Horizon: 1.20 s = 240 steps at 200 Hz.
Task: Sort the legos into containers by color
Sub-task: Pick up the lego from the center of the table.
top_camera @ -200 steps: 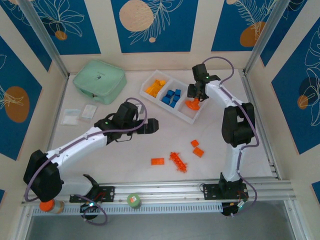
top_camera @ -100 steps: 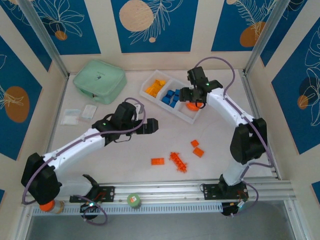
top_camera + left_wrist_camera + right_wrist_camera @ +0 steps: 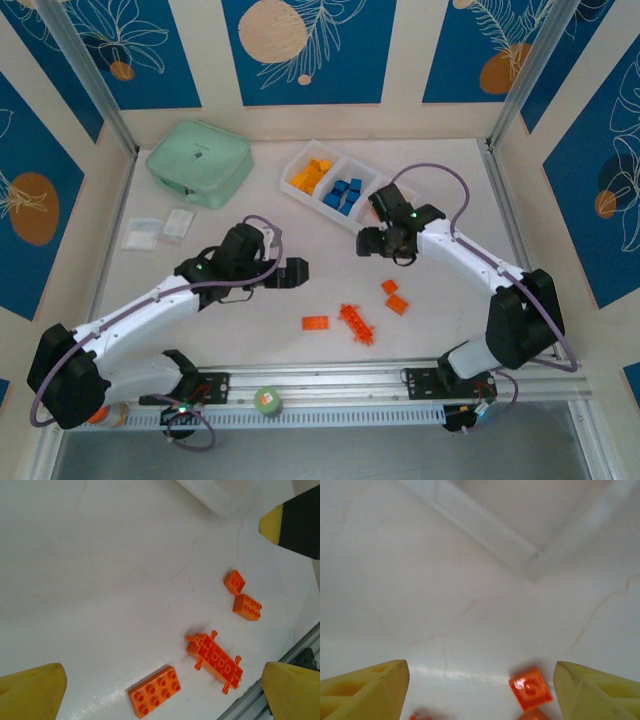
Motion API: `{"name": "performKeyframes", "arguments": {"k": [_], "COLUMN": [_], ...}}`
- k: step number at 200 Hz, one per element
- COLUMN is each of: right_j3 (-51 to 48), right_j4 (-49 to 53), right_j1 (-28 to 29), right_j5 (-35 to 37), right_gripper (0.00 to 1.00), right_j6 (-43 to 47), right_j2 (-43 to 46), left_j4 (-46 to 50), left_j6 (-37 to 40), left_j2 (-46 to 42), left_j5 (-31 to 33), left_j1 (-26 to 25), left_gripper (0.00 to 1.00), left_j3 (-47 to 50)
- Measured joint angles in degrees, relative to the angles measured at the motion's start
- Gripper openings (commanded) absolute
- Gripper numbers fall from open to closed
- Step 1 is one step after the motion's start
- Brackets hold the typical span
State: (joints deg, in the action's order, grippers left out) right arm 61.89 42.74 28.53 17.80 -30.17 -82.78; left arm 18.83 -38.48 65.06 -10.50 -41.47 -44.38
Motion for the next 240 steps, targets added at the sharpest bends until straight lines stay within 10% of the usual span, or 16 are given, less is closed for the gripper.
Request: {"name": "performKeyframes", "arguments": {"k": [75,240], "right_j3": [-14.1,-11.8], "right_j4": [-2.5,-5.4], "right_j1": [0.0,2.8], "right_j5": [-0.3,1.1], "right_gripper": [0.84,0.68], "right_j6": [-8.0,-6.9], "right_j2": [3.0,-8.8], "left_j4": [-5.5,-10.7], "left_j6": [-3.3,-5.6], "left_j2": [-0.5,2.6], "left_j5": [1.0,2.1], "left_j1": [-5.4,-7.4], "left_gripper": [0.99,0.99], "left_j3": [4.5,5.0]}}
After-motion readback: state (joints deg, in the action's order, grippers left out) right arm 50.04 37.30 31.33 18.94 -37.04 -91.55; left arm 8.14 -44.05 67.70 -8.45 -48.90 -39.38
